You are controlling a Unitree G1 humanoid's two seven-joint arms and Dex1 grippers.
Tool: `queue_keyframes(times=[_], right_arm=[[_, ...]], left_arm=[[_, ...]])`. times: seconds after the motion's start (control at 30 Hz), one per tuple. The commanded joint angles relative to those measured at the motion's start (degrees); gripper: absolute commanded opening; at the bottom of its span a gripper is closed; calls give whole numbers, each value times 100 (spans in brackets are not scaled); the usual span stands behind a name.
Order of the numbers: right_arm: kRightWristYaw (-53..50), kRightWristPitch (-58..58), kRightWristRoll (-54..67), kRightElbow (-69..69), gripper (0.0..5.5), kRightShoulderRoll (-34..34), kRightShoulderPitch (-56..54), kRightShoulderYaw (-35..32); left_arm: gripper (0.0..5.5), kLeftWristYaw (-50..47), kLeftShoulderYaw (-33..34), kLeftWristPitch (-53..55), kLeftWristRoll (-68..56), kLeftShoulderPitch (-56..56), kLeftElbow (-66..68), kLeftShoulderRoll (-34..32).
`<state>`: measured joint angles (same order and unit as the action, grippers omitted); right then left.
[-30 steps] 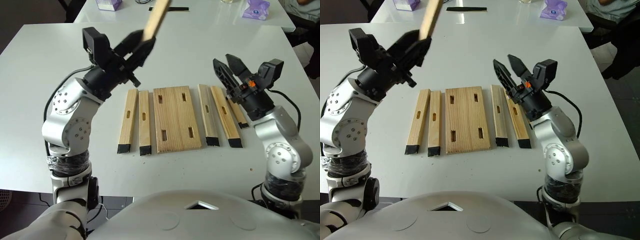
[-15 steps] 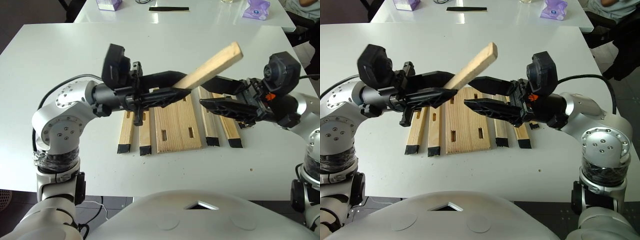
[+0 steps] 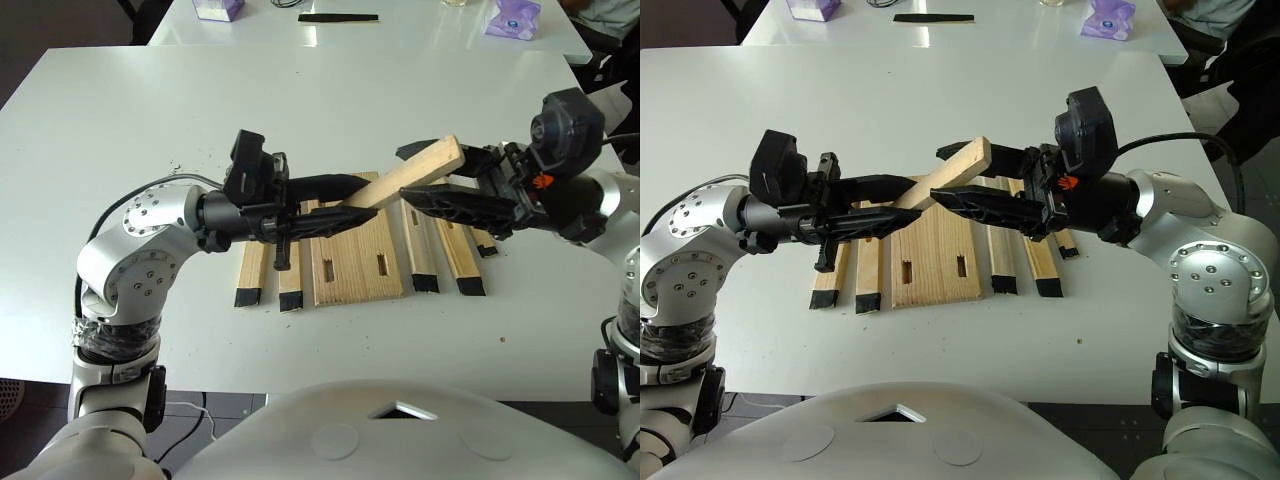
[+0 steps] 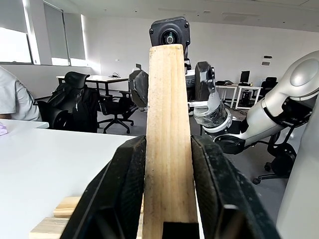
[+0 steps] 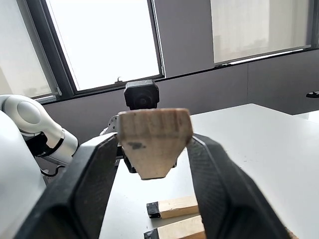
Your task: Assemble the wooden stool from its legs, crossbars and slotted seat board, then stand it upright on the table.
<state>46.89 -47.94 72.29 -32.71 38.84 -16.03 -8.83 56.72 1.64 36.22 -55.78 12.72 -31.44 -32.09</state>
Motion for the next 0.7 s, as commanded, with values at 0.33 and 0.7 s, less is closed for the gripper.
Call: queue_keyframes(times=[0.33, 0.7], right_arm=[[383, 132, -414, -130, 130, 205, 107, 243], [446, 236, -671, -61, 130, 193, 157, 208]], left_arm=[[131, 37, -286, -263, 452, -65, -38, -70], [131, -399, -249, 194, 134, 103, 247, -11]])
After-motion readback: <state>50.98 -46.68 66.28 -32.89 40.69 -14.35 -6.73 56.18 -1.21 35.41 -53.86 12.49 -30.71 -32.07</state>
